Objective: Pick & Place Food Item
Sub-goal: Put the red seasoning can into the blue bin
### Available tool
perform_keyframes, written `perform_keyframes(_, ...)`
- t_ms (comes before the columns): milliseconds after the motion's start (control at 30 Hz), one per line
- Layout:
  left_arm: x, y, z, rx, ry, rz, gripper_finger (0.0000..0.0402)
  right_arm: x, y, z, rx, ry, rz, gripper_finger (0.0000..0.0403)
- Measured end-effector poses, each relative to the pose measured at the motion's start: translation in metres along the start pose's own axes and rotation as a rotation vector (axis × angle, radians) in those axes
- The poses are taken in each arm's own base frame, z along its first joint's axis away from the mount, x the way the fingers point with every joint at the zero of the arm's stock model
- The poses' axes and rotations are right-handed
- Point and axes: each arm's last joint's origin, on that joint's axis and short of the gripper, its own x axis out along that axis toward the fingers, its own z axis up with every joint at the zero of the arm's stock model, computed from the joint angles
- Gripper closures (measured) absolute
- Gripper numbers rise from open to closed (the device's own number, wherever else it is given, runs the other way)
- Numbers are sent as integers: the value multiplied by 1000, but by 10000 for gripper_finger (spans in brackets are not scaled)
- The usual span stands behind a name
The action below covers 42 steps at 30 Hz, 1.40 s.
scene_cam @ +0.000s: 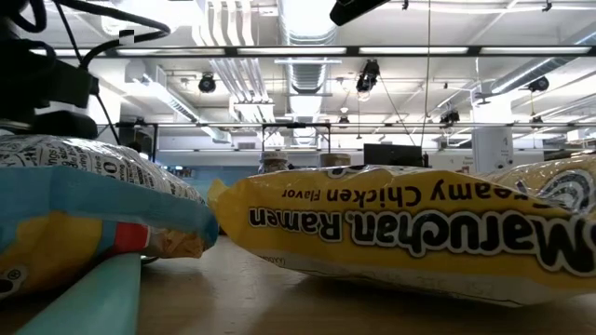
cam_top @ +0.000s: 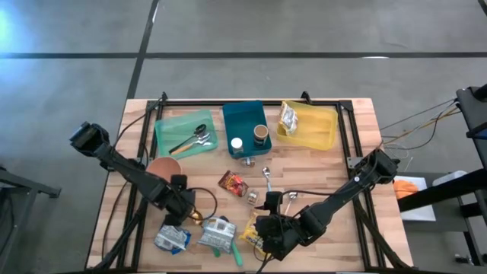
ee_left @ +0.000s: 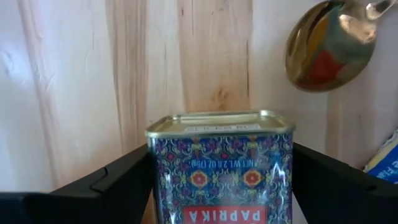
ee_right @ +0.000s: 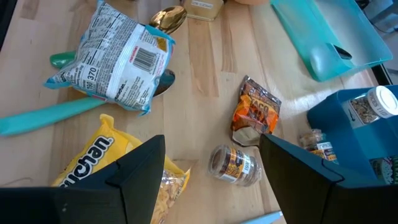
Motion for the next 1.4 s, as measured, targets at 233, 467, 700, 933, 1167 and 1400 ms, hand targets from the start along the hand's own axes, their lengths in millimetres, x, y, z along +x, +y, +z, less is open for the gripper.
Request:
perform_keyframes(233,-1,-2,4,11,-17,-32,92,0,0,0,0,0,0,142)
perform_keyframes(467,-2,-2,5,9,-26,-44,125,0,0,0,0,0,0,142)
perform_keyframes(700,-6,-4,9,3,-45,-53,125,0,0,0,0,-1,1,142)
perform_keyframes(933,-28,-8,23,-1,-60,-58,125,0,0,0,-14,-1,1,142)
perform_keyframes(1167,-49,-11,38,-19,-108,-84,125,0,1,1,-40,-12,5,142)
perform_keyframes(1400,-69,-10,55,-56,-146,-193,125,-2,12,3,-267,-75,7,148)
